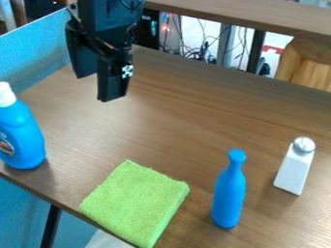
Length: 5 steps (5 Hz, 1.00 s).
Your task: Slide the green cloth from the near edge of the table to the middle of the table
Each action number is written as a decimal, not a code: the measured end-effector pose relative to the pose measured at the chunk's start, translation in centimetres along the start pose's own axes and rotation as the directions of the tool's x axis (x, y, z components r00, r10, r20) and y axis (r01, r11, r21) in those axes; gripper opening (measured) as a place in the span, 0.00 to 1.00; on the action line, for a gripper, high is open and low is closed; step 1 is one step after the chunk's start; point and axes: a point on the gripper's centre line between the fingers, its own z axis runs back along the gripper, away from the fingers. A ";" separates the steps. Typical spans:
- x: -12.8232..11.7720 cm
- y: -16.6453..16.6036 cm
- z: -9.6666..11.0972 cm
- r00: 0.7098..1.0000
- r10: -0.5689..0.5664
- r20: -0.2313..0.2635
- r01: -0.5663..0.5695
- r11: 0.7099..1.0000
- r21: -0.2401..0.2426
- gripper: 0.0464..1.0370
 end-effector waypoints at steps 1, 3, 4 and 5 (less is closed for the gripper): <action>-0.1 -0.1 -0.6 1.000 -0.001 -0.020 0.000 1.000 -0.008 0.96; -0.5 -2.0 -3.7 1.000 0.001 0.026 0.000 0.999 -0.040 0.96; -0.5 -2.6 -5.3 0.998 0.069 0.002 -0.069 0.997 -0.016 0.96; 0.0 -3.0 -6.8 0.997 0.077 -0.002 -0.077 0.997 -0.024 0.96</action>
